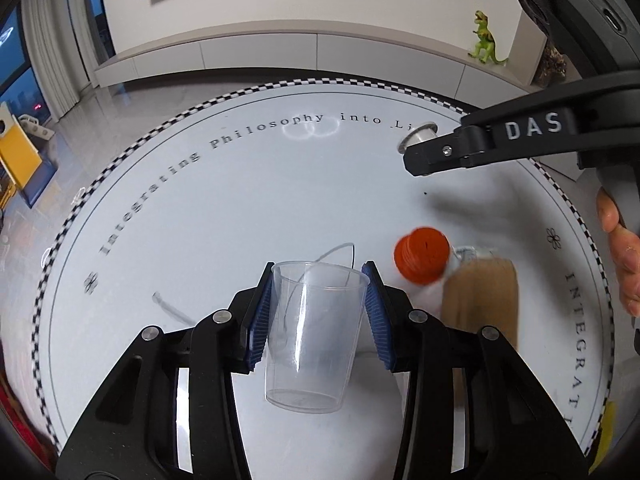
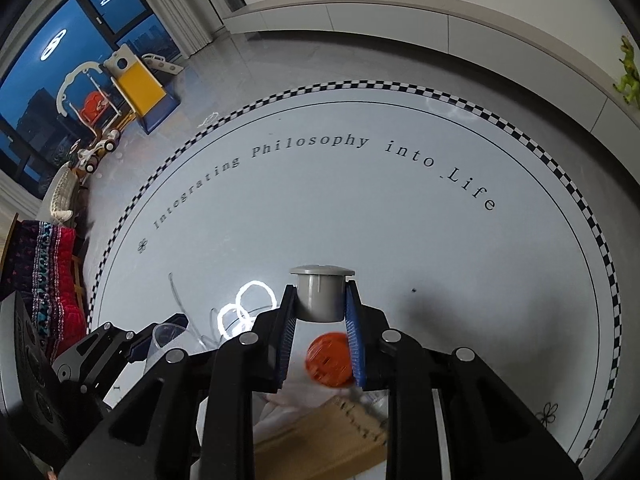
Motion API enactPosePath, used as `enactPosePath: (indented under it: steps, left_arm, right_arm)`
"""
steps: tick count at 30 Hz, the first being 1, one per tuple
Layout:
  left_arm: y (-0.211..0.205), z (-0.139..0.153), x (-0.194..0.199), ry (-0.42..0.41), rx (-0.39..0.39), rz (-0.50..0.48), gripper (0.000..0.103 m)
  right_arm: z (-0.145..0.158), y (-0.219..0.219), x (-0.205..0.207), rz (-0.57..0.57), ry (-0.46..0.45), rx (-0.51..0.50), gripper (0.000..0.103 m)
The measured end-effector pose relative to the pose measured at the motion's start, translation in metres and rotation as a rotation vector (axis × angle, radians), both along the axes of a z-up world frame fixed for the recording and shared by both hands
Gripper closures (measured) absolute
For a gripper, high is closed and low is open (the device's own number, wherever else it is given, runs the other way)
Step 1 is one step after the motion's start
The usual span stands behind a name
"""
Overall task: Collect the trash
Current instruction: 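Carry both cups over the trash bag and release them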
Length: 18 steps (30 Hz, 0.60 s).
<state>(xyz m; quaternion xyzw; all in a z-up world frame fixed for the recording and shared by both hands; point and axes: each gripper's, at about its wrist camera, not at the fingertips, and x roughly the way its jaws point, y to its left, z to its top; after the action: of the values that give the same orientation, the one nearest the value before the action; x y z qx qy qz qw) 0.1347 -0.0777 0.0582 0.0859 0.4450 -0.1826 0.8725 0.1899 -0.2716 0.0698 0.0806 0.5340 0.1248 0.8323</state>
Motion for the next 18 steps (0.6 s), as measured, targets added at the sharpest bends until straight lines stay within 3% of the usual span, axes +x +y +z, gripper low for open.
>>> enactPosePath:
  steps: [7, 18]
  left_arm:
    - [0.035, 0.013, -0.047, -0.019, -0.010, 0.056, 0.061]
    - [0.092, 0.014, -0.146, -0.048, -0.025, 0.184, 0.061]
  right_arm:
    - [0.023, 0.036, -0.057, 0.071, -0.033, 0.028, 0.077]
    - [0.030, 0.116, -0.141, 0.220, -0.049, 0.057, 0.077]
